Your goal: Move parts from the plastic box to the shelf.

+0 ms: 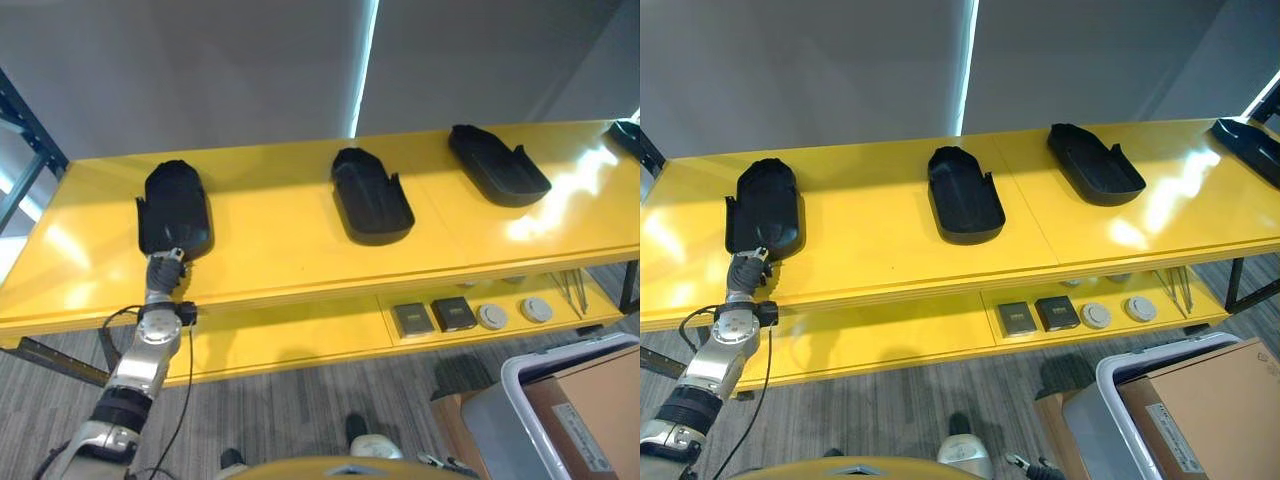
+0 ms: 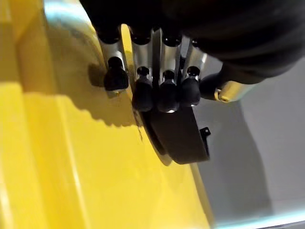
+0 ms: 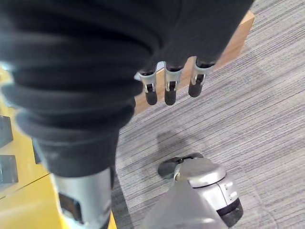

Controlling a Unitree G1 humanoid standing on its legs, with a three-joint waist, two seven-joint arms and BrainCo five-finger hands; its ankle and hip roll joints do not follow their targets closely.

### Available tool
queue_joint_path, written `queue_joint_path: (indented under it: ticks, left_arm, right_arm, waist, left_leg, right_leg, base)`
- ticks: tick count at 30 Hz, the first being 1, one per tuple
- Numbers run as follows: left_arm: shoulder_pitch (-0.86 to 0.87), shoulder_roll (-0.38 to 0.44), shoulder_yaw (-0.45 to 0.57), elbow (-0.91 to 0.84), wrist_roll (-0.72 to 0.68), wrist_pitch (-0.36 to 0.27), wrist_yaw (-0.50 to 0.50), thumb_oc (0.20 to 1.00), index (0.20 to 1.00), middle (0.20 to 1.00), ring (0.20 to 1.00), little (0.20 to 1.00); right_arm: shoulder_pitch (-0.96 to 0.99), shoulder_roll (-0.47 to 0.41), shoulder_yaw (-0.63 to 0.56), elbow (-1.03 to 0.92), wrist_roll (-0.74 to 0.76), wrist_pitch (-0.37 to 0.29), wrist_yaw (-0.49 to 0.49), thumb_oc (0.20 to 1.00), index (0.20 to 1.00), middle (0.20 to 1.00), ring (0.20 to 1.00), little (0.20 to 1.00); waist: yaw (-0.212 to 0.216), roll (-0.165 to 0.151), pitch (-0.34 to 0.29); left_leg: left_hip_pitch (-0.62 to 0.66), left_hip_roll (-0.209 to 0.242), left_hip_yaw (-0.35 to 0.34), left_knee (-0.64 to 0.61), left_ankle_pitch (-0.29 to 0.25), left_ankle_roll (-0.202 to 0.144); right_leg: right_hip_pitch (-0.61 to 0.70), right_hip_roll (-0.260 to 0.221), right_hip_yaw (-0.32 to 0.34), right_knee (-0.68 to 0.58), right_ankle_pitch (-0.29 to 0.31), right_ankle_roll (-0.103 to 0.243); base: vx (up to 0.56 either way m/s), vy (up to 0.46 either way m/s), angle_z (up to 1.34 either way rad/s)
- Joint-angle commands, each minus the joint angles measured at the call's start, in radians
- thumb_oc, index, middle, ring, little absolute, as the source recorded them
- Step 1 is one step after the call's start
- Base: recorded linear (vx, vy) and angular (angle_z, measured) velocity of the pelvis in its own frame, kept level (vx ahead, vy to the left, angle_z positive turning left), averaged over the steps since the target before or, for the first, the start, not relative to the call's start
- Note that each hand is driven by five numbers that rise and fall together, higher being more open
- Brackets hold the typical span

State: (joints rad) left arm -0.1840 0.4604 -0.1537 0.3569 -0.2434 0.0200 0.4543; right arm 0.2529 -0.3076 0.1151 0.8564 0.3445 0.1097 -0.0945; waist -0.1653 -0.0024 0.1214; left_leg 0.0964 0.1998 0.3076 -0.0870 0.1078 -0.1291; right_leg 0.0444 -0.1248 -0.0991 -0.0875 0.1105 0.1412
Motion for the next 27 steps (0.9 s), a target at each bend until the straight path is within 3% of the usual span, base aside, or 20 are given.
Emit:
queue_joint_path:
  ticks: [1,9,10,13,20,23,27]
  left_arm:
    - [-0.114,0.06,0.042,0.05,0.054,-0.047,0.018,0.2,0.2,0.2,0.2,0.2]
    - [-0.094,0.05,0.043,0.036,0.052,-0.058,0.001,0.2,0.2,0.2,0.2,0.2]
    - [-0.091,0.046,0.042,0.033,0.048,-0.064,-0.001,0.272,0.272,0.272,0.272,0.272]
    - [-0.082,0.047,0.044,0.004,0.033,-0.087,-0.029,1.0,1.0,1.0,1.0,1.0]
    - [-0.029,0.036,0.04,-0.247,-0.042,-0.099,-0.216,1.0,1.0,1.0,1.0,1.0]
    - [0.026,0.021,0.003,-0.467,-0.24,-0.045,-0.59,1.0,1.0,1.0,1.0,1.0]
    - [0.053,0.042,-0.027,-0.594,-0.466,0.033,-0.832,1.0,1.0,1.0,1.0,1.0]
  right_arm:
    - [-0.02,-0.022,0.027,-0.023,-0.048,-0.003,0.012,1.0,1.0,1.0,1.0,1.0]
    - [-0.018,-0.02,0.023,-0.031,-0.054,0.0,0.015,1.0,1.0,1.0,1.0,1.0]
    - [-0.017,-0.017,0.023,-0.032,-0.054,0.0,0.014,1.0,1.0,1.0,1.0,1.0]
    - [-0.019,-0.013,0.02,-0.028,-0.055,0.0,0.012,1.0,1.0,1.0,1.0,1.0]
    - [-0.026,0.004,0.003,-0.015,-0.064,-0.013,0.008,1.0,1.0,1.0,1.0,1.0]
    - [-0.041,0.022,-0.015,-0.013,-0.073,-0.019,-0.013,1.0,1.0,1.0,1.0,1.0]
    - [-0.073,0.014,-0.022,0.021,-0.08,-0.035,-0.021,1.0,1.0,1.0,1.0,1.0]
  waist:
    - [-0.006,-0.02,0.022]
    - [-0.003,-0.022,0.023]
    - [-0.003,-0.022,0.023]
    - [0.001,-0.021,0.022]
    - [0.023,-0.015,0.02]
    - [0.045,0.002,0.014]
    - [0.056,0.024,-0.001]
  left_leg:
    - [0.023,0.005,0.009,0.008,-0.021,0.041]
    - [0.024,0.004,0.005,0.008,-0.023,0.042]
    - [0.024,0.004,0.004,0.008,-0.023,0.042]
    - [0.027,0.002,0.003,0.007,-0.025,0.044]
    - [0.03,0.0,-0.004,0.006,-0.03,0.045]
    - [0.033,-0.004,-0.01,0.003,-0.03,0.044]
    - [0.033,-0.008,-0.007,0.0,-0.029,0.041]
  right_leg:
    - [0.009,-0.003,0.002,0.03,-0.017,0.018]
    - [0.011,-0.004,0.002,0.029,-0.019,0.016]
    - [0.012,-0.004,0.001,0.029,-0.019,0.016]
    - [0.016,-0.004,-0.001,0.028,-0.02,0.015]
    - [0.026,-0.006,-0.012,0.022,-0.022,0.013]
    - [0.037,-0.011,-0.027,0.012,-0.017,0.014]
    - [0.04,-0.016,-0.035,0.003,-0.011,0.021]
  base:
    - [0.0,0.0,0.0]
    - [0.0,0.0,0.0]
    - [0.0,0.0,0.0]
    - [0.0,0.0,0.0]
    - [-0.02,0.001,0.01]
    - [-0.08,0.024,0.09]
    - [-0.07,0.042,0.07]
